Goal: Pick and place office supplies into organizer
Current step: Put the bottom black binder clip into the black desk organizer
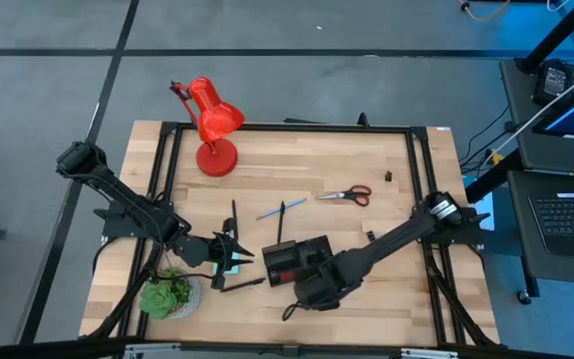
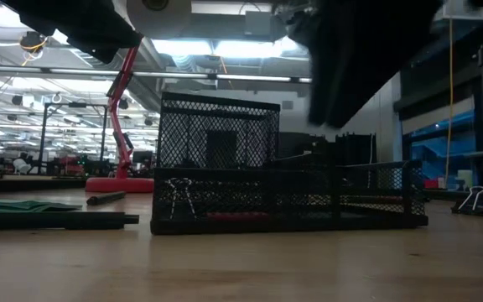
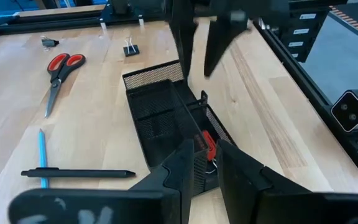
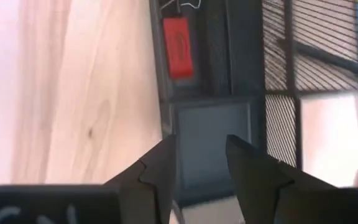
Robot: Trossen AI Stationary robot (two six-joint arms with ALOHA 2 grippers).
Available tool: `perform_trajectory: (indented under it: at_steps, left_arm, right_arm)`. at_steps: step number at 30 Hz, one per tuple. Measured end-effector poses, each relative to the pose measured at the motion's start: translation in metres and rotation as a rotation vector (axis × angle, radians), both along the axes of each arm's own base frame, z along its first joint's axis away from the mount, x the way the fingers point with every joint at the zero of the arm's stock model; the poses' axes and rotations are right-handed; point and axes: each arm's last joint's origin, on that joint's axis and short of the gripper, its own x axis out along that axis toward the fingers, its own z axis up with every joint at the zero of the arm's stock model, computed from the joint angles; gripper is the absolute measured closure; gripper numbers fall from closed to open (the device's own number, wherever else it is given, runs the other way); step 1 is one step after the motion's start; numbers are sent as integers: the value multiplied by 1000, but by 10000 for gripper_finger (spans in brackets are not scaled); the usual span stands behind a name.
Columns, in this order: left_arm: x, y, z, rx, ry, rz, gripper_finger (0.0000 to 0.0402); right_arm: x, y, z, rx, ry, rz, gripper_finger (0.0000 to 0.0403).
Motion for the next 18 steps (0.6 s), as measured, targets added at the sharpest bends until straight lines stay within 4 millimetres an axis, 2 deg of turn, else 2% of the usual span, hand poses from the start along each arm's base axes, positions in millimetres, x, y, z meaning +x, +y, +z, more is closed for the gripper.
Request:
perform_trajectory:
  at_steps: [3, 7, 10, 14, 18]
  left_arm:
    - [0, 0, 0, -11, 5, -11, 337]
    - [-1, -2, 0, -39, 11, -16, 337]
    - [-3, -5, -1, -39, 13, -27, 337]
    - [-4, -8, -2, -36, 16, -39, 337]
    - [-4, -8, -2, -33, 17, -37, 337]
  right_arm:
    - [-15, -1, 19, 12, -18, -22, 262]
    - [-38, -4, 44, -6, -127, -52, 262]
    - [-59, -8, 55, 3, -214, -88, 262]
    - [-87, -20, 56, 52, -341, -175, 262]
    - [-122, -48, 49, 118, -421, -491, 262]
